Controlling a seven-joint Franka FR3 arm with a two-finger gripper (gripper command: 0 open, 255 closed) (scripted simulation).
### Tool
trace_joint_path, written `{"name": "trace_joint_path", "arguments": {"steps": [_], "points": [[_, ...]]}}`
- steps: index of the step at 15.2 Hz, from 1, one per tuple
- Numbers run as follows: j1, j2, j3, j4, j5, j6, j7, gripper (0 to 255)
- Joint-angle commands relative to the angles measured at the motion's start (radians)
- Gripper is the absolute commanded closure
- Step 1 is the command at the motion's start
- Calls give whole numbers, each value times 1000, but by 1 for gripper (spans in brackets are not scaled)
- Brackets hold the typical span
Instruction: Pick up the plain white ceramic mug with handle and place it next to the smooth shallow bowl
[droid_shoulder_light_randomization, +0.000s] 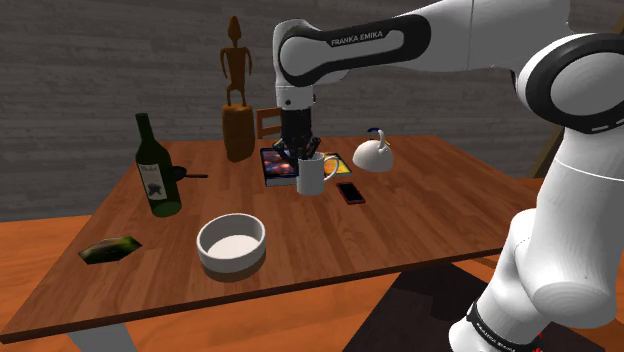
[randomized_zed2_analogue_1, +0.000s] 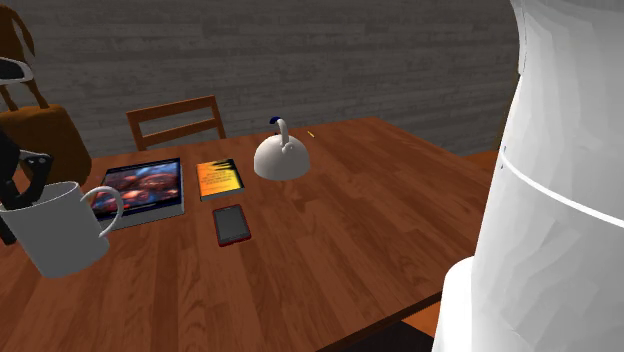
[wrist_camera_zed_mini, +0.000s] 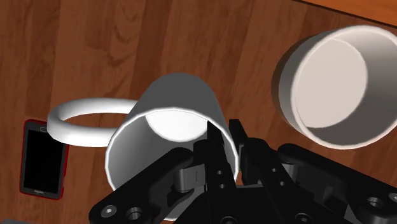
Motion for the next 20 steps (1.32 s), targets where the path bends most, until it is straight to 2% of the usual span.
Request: {"name": "trace_joint_path", "arguments": {"steps": [1,20], "points": [[0,3,0,-21,0,25,-1,255],[1,61,2,-204,7,265,-17,255]]}}
